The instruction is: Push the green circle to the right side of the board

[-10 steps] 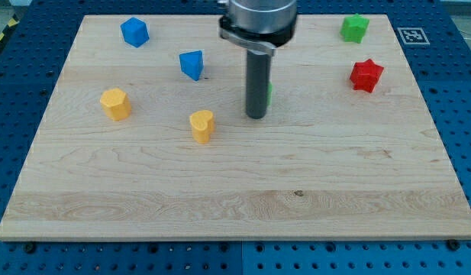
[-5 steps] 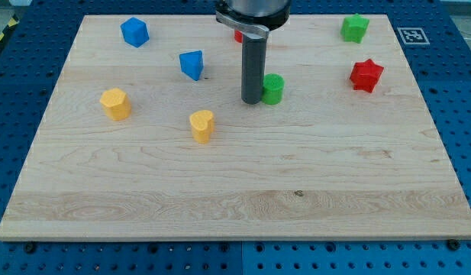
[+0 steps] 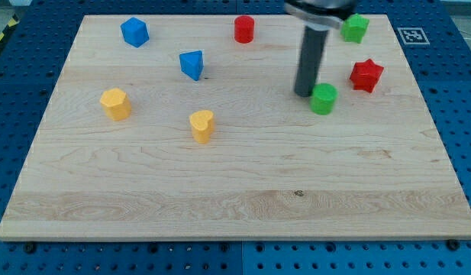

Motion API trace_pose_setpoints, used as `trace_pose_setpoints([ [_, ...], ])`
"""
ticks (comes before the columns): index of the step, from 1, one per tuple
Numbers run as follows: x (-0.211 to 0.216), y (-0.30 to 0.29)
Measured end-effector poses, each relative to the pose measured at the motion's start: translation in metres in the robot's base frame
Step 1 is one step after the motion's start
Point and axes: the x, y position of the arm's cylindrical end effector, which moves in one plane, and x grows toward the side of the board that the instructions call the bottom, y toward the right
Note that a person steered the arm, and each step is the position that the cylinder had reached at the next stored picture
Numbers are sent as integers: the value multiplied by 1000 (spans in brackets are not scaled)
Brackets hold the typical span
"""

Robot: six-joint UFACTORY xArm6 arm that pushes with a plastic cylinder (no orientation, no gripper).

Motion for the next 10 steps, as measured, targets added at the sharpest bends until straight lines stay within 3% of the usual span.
trace_pose_setpoints([
  [1,3,35],
  [3,28,-6],
  [4,45,3],
  [6,55,57],
  [8,55,73],
  [9,52,47],
  [10,23,-2],
])
